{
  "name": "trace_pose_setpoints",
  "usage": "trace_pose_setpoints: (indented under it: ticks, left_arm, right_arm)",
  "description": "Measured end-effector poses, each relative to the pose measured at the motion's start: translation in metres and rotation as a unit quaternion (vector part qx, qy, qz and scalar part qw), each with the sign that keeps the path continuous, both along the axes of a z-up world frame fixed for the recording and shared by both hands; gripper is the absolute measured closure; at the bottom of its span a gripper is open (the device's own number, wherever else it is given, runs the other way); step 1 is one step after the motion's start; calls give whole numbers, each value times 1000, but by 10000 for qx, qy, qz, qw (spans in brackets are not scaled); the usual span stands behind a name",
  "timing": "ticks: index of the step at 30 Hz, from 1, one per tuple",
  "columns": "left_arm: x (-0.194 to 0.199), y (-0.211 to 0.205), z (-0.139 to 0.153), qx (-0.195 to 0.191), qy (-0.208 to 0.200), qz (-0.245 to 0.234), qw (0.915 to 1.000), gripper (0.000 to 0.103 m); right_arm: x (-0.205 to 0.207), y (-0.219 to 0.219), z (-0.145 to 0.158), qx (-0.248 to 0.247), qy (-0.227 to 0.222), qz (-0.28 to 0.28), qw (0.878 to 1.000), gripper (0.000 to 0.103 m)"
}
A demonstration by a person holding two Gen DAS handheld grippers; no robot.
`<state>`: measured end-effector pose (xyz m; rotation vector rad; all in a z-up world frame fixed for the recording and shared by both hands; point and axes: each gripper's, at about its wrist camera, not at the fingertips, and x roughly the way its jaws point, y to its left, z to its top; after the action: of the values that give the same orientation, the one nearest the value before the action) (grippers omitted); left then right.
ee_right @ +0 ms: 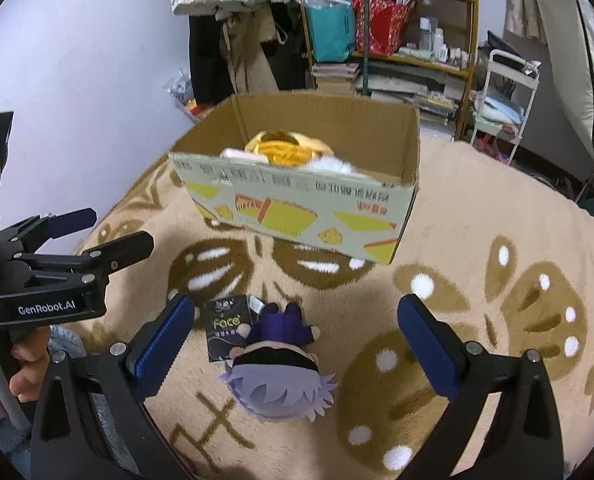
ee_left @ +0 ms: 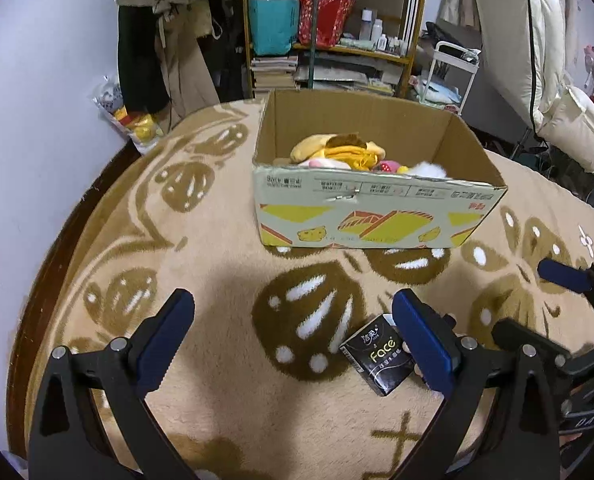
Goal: Organize soft objects
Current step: 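Lower the left gripper to the black Face tissue pack while the right lowers to the purple-haired doll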
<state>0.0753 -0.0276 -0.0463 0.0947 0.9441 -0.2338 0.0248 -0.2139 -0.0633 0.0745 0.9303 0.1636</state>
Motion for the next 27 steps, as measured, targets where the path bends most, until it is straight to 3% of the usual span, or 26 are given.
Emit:
trace_pose_setpoints:
  ticks: [16,27]
  left_arm:
    - [19,-26,-37,-35,506,-250,9984,5]
    - [31,-25,-68,-306,1143,-172,9928,5]
  right_arm:
    - [23,25,-52,-300,1023,526,9929,0]
    - [28,28,-73,-368,1508,599,9861,0]
